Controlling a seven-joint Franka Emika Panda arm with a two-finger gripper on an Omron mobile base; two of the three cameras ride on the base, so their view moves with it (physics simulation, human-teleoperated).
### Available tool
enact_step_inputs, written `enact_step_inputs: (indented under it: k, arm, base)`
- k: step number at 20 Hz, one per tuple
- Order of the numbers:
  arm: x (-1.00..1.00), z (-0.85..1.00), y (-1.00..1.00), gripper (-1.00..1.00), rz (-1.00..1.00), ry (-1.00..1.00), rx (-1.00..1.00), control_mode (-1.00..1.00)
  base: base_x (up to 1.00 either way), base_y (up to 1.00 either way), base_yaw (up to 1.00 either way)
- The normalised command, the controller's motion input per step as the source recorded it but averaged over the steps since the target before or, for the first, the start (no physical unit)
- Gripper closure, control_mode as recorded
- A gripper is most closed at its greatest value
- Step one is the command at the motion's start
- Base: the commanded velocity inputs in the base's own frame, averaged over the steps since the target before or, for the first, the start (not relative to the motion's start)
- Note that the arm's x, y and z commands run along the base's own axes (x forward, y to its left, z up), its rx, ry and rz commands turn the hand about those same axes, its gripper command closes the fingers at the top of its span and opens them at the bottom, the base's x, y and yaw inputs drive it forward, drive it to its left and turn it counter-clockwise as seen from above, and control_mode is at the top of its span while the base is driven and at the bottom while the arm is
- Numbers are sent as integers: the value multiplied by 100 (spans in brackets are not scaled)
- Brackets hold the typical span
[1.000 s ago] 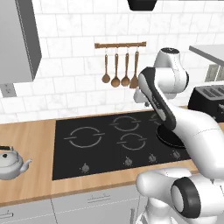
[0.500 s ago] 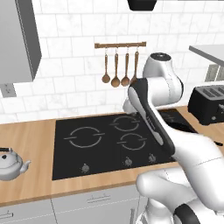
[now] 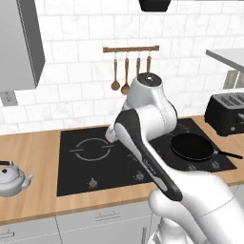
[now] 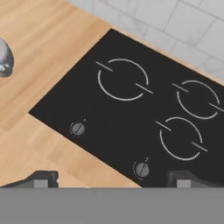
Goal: Pick the kettle from the counter and place it on a stove burner. Then turn the burner on.
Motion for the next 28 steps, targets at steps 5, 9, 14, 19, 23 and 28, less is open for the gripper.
enact_step_inputs:
  k: [5, 9, 14, 19, 23, 28]
  arm:
    - [-21, -12, 100, -100, 38, -11, -2, -100]
    - [-13, -29, 100, -100, 38, -14, -3, -100]
    - [-4, -24, 100, -100, 30, -7, -5, -100]
    - [14, -3, 100, -100, 16, 0, -6, -100]
    - [36, 0, 100, -100, 7, 3, -11, -100]
    - [56, 0, 100, -100, 6, 12, -21, -100]
  base:
    - [0, 0, 0]
    - [0, 0, 0]
    - [0, 0, 0]
    - [0, 0, 0]
    - [0, 0, 0]
    - [0, 0, 0]
